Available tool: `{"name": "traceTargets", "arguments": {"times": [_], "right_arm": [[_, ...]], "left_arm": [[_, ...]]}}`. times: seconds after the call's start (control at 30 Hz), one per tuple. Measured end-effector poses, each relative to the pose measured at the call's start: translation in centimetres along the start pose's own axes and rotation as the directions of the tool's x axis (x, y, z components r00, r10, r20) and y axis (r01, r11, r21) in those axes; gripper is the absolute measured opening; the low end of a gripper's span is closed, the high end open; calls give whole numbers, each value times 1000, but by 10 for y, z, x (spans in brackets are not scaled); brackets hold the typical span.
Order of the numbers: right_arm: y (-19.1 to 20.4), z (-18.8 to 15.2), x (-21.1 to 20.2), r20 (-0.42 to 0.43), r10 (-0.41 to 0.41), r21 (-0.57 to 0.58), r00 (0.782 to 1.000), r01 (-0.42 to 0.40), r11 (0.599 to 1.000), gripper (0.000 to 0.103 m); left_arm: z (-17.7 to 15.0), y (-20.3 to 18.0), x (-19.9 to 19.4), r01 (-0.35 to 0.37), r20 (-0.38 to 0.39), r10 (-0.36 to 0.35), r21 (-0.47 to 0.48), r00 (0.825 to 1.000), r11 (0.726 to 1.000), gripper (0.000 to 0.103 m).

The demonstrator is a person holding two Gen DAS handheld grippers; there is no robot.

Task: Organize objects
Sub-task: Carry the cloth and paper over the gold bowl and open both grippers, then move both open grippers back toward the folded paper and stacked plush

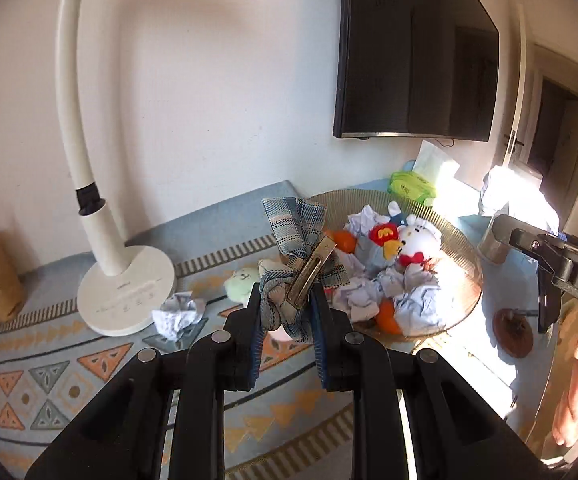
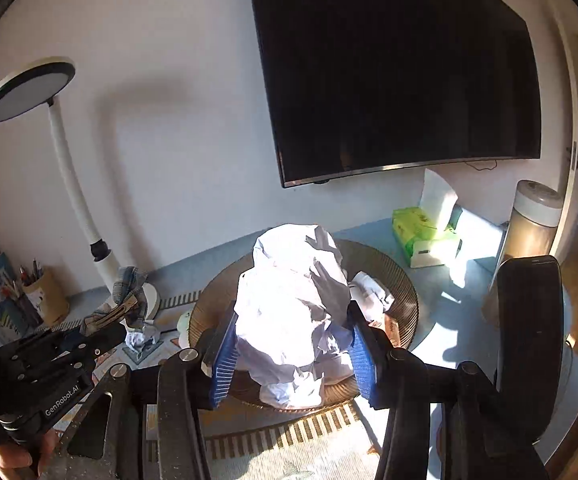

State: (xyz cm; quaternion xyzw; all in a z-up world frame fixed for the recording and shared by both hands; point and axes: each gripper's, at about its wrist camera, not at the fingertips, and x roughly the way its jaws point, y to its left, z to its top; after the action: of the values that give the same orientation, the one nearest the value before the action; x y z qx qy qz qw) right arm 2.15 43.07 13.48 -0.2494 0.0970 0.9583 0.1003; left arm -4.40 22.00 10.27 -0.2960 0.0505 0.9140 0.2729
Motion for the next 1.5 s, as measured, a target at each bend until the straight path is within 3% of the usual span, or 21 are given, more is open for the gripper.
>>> {"name": "traceTargets", "arguments": {"times": [0.07,0.17,0.23,0.37,0.43,0.5,0.53,0.6,0.73,0.9,1.03,1.1,1.17,1.27,1.37,1.5], "right_arm": [[-13,8,20,-17,-24,18,1000,24,1000,48],[-27,9,46,-60,-16,63,998,19,998,48],[-32,4,58,-80,-23,71,997,29,997,48],[-36,-4,72,-93,-13,76,996,20,997,69],[-44,-7,75,-98,-25,86,995,33,996,72],[-50,-9,72,-96,-29,96,995,38,995,72],[-52,-9,69,-92,-30,100,995,39,994,72],[-52,-11,61,-86,-19,108,996,28,994,72],[-35,-16,35,-75,38,82,996,-31,996,72],[8,-25,-5,-62,108,-4,992,-108,994,73],[45,-40,-26,-110,235,12,966,-235,972,86],[68,-57,-25,-157,276,15,948,-278,961,87],[97,-79,-13,-210,247,-54,946,-263,963,87],[132,-112,7,-225,179,-192,958,-223,956,87],[144,-134,32,-252,169,-232,953,-229,945,86],[138,-139,51,-285,156,-195,946,-216,957,86]], "left_arm": [[16,-6,25,43,-8,-43,-36,999,998,18],[23,-25,55,22,2,-22,8,1000,1000,18],[20,-33,73,49,-20,-48,16,999,999,21],[12,-40,100,98,-50,-99,-24,994,995,21],[10,-45,108,156,-71,-158,-34,985,987,37],[9,-47,109,146,-83,-149,-38,985,989,86],[8,-46,104,119,-64,-120,-32,991,992,89],[8,-43,91,67,-29,-68,-11,997,998,89],[5,-27,55,54,-10,-54,8,999,999,89],[-23,16,-3,-89,22,88,26,996,996,90],[-53,56,-42,-214,-7,214,-50,977,975,92],[-74,78,-51,-315,-57,310,-96,949,944,98],[-97,98,-51,-392,-120,379,-114,918,913,98],[-132,125,-51,-420,-178,394,-151,902,895,98],[-151,135,-51,-444,-193,414,-154,890,883,98],[-150,139,-55,-411,-171,382,-193,908,891,98]]}}
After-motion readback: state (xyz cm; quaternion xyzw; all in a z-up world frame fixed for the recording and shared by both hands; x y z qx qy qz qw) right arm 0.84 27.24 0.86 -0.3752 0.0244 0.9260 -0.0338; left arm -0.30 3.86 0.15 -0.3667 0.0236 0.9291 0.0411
